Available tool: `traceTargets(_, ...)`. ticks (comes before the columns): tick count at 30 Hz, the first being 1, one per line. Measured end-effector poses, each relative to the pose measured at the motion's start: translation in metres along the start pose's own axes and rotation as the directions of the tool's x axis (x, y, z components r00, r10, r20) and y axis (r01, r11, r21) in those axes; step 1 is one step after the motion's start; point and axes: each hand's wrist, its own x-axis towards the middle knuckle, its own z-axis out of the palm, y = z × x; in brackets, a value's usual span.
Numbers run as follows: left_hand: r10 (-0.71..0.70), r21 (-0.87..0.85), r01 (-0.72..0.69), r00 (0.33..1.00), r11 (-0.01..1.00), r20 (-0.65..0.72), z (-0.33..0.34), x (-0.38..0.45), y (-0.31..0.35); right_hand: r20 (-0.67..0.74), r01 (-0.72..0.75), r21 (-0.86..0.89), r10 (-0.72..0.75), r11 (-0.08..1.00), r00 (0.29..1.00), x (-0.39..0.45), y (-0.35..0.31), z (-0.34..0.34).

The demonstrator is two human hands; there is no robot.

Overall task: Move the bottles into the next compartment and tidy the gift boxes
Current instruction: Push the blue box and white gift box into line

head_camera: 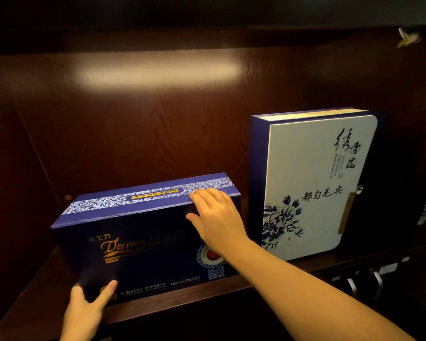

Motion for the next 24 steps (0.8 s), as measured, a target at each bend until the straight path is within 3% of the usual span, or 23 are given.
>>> traceTargets(7,-0.031,-0.025,0.031,0.999,0.999,0.012,0.024,-0.025,0.020,0.027,-0.007,0.023,0.006,1.000,1.000,-0.009,0.032,-0.016)
traceTargets(19,0.035,-0.054,-0.034,0.999,0.998,0.025,0.032,-0.038,0.026,0.020,-0.027,0.041,0.026,0.999,0.999,-0.013,0.042,-0.021)
traceTargets(24,0.022,-0.064,-0.021,0.999,0.998,0.023,0.032,-0.038,0.028,0.011,-0.020,0.162,0.018,0.987,1.000,-0.023,0.051,-0.042)
